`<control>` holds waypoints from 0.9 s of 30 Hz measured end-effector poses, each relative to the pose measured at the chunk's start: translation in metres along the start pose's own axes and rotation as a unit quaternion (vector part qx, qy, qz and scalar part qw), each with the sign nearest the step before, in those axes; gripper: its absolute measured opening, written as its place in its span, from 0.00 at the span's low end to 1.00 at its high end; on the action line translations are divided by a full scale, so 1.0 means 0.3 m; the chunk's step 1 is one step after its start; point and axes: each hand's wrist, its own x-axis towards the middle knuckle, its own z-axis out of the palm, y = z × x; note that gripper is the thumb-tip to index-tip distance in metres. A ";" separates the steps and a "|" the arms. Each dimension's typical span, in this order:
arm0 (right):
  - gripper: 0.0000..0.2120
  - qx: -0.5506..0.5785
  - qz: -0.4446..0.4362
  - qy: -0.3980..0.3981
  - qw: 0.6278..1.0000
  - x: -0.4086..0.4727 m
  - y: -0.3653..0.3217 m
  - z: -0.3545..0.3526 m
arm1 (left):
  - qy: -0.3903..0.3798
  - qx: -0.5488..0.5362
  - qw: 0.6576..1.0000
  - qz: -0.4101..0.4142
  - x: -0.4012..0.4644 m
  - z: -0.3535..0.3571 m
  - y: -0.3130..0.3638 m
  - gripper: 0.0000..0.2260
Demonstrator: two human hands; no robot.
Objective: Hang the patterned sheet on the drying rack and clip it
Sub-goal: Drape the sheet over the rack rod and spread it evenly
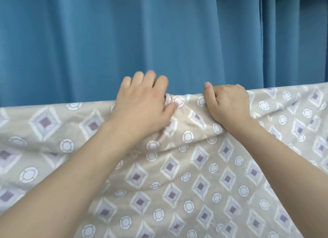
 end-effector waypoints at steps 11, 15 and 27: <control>0.34 0.010 0.026 -0.252 0.967 0.071 0.003 -0.064 | -0.415 -0.309 0.830 -0.208 0.145 -0.024 -0.101 0.35; 0.35 0.002 0.054 -0.239 0.970 0.069 0.017 -0.077 | -0.248 -0.142 0.949 -0.134 0.117 -0.008 -0.027 0.29; 0.34 -0.001 0.061 -0.149 0.987 0.046 -0.033 -0.034 | -0.123 -0.032 0.981 -0.145 0.050 0.026 -0.002 0.33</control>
